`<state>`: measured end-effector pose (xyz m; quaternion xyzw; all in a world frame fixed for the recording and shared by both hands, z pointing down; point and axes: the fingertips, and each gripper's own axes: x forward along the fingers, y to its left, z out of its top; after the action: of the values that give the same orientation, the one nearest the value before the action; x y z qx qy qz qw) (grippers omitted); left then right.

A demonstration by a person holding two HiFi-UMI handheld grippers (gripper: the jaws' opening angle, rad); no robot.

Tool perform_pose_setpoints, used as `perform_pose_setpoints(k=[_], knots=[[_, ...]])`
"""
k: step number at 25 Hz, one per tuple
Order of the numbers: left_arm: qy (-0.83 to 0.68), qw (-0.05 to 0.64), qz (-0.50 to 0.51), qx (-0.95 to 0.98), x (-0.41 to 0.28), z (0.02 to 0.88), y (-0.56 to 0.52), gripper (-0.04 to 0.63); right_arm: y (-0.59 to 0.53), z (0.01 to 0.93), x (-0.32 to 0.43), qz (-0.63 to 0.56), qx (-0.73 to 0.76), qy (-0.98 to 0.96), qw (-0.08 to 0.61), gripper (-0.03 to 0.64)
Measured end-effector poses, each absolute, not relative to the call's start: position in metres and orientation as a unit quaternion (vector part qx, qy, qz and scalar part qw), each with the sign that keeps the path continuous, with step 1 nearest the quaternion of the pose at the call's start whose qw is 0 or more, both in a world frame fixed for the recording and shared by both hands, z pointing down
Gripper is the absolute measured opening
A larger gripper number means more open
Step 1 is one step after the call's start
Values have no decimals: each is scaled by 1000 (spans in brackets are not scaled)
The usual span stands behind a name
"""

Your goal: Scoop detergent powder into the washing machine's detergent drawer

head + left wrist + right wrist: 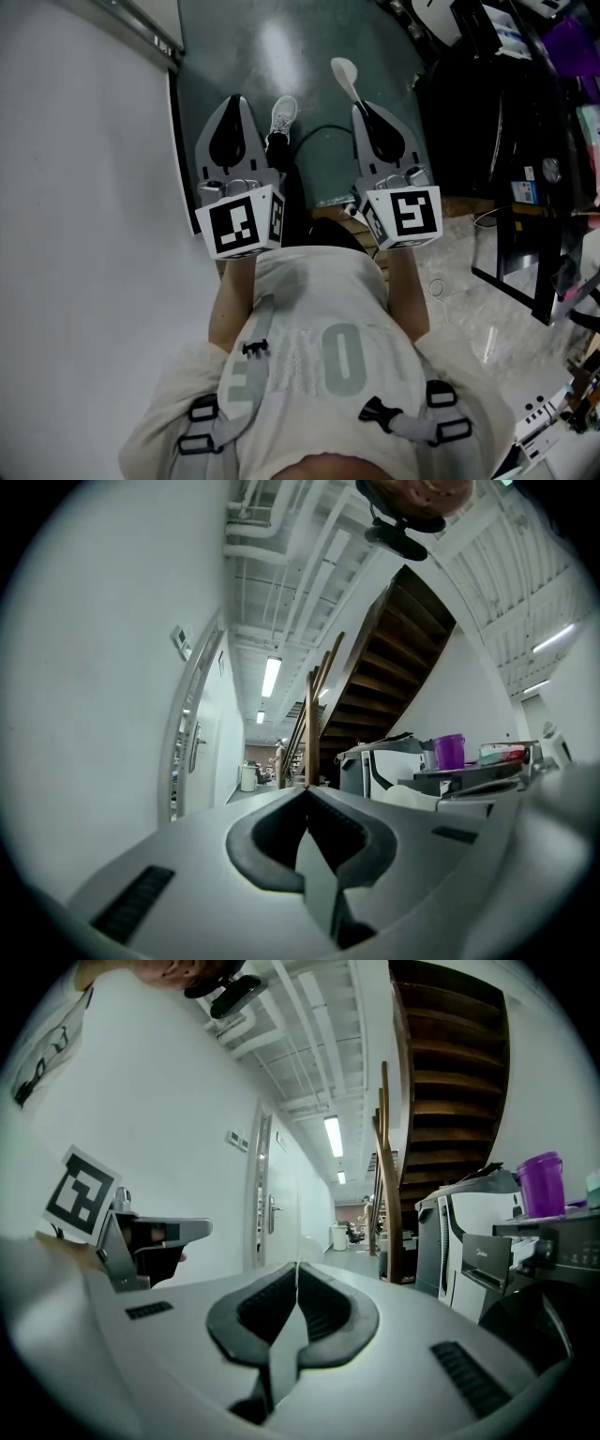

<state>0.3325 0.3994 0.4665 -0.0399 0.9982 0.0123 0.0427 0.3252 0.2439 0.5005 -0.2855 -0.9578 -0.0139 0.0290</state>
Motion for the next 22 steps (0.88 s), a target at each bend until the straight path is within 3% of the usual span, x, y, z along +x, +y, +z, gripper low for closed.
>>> perform_pose_setpoints(k=[10,22], knots=[[997,36,28,-54,145,477,448,20,290,510,149,-22,-275,-960,47,11],[982,14,37,-183,-137,354,470,20,352,364,-112,13,-225,-973,44,11]])
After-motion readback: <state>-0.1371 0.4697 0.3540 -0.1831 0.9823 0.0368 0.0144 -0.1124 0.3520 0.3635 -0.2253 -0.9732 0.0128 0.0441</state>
